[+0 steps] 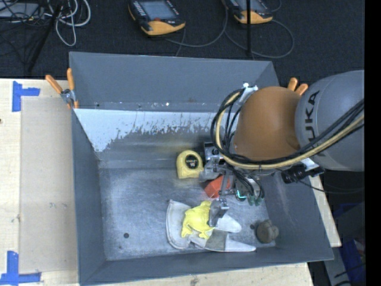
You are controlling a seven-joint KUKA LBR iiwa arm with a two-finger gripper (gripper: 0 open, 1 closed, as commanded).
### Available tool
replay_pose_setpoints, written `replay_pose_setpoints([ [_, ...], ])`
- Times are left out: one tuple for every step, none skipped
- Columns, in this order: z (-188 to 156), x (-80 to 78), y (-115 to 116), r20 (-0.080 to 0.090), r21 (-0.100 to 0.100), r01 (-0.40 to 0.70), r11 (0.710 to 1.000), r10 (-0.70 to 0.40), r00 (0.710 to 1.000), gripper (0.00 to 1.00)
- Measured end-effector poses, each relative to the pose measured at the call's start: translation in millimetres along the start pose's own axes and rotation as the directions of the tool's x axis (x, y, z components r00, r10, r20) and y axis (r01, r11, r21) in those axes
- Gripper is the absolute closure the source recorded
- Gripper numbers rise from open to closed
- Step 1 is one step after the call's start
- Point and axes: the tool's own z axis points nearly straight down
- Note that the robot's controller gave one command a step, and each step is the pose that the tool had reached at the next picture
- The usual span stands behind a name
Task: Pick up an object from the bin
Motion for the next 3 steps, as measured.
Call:
replay_pose_setpoints([
  [-4, -1.8, 0, 0.007, 0.0, -0.001, 1.0, 0.001, 1.0, 0.0],
  [9, 0.4, 4, 0.013, 0.002, 0.045, 0.999, -0.045, 0.999, 0.0],
  [88, -9.3, 11, 0.013, 0.003, 0.415, 0.91, -0.415, 0.91, 1.0],
])
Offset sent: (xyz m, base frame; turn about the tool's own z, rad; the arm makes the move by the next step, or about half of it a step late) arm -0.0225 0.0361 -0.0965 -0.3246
